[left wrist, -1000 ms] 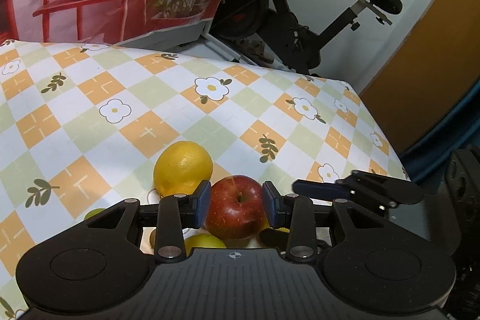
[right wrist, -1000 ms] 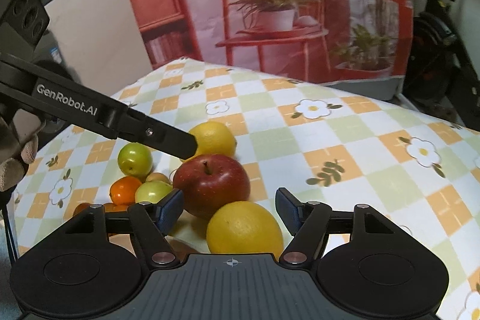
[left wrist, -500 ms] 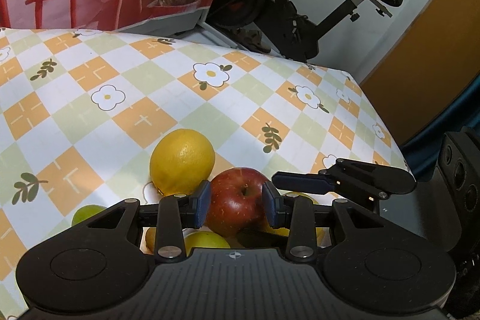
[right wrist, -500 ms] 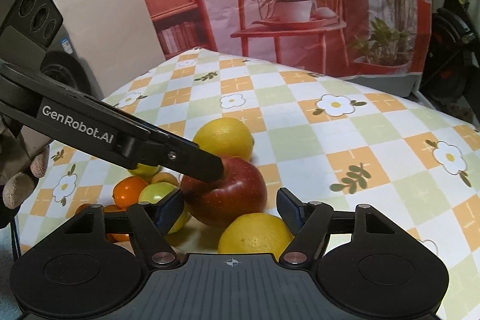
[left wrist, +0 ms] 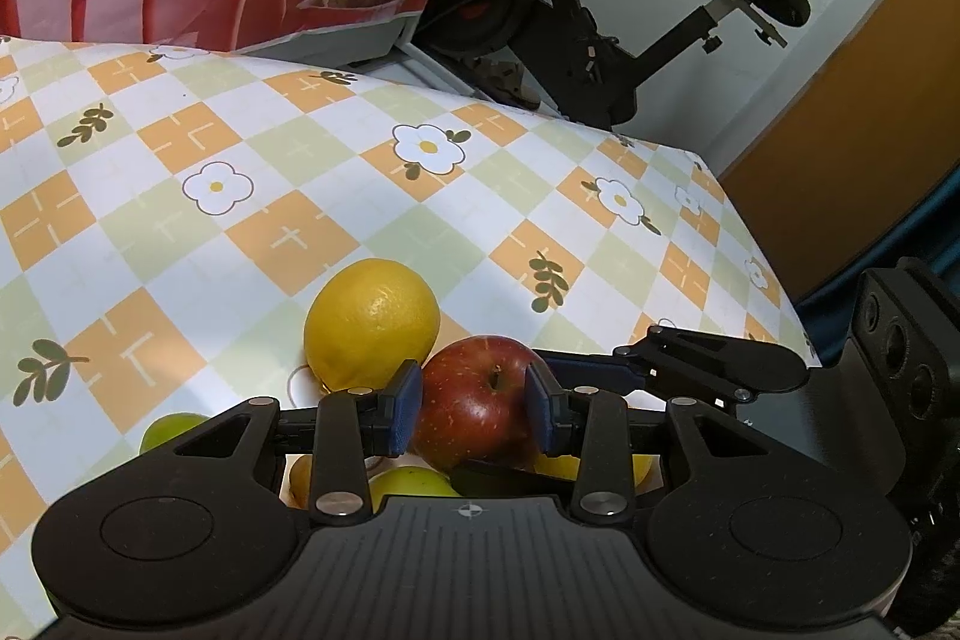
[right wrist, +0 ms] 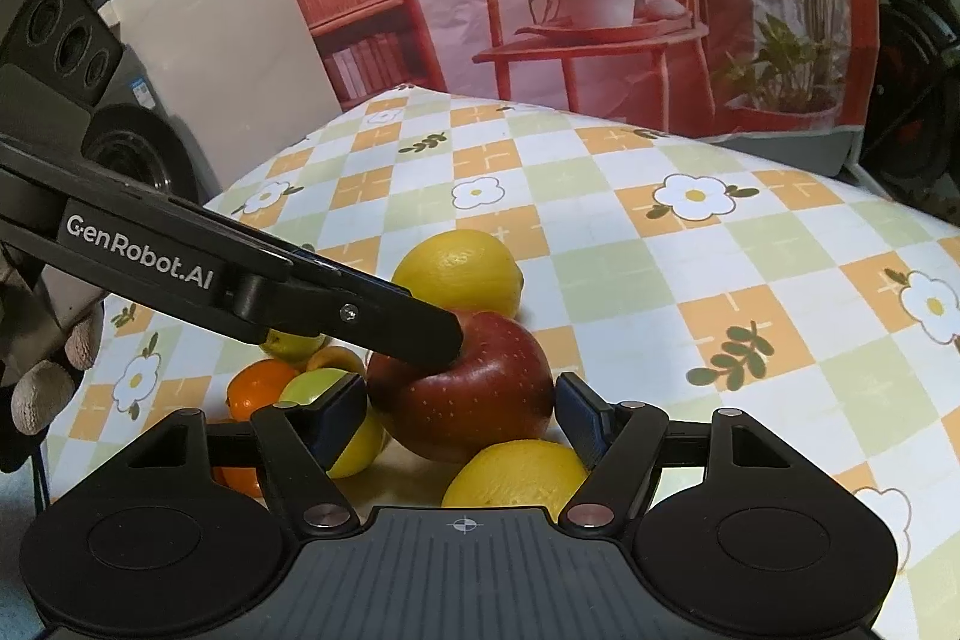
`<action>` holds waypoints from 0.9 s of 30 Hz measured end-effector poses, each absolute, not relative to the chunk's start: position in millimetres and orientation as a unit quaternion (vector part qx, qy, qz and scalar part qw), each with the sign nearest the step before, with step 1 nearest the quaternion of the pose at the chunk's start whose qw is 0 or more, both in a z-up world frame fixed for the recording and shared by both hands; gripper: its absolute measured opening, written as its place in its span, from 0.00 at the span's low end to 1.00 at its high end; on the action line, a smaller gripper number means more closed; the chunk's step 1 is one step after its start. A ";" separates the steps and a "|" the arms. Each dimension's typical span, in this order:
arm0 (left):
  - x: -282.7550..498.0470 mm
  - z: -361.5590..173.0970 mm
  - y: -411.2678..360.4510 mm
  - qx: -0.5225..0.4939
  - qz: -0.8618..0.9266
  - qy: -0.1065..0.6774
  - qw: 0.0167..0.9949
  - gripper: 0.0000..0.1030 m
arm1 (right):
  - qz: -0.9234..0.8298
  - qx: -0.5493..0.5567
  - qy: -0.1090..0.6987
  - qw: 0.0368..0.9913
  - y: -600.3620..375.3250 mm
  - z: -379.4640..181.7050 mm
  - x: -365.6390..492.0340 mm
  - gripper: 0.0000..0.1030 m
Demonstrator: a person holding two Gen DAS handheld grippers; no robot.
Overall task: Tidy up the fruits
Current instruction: 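Move the left gripper to the bright red apple and close on it, then carry the red apple with the left gripper beside the dark apple on the plate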
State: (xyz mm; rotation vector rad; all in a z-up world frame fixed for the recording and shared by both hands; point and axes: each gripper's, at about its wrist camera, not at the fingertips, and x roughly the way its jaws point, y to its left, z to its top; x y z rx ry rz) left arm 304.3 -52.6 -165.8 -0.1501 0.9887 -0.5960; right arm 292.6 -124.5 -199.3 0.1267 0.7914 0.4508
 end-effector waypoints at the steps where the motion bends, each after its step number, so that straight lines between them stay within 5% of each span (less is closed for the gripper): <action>1: 304.7 -166.0 -52.4 -0.073 -0.282 0.467 0.835 0.39 | 0.218 0.064 0.382 0.896 -125.0 -200.0 293.5 0.64; 27: 304.3 -159.3 -50.0 -0.085 -0.298 0.457 0.834 0.39 | 0.206 0.106 0.364 0.902 -130.8 -200.5 290.6 0.63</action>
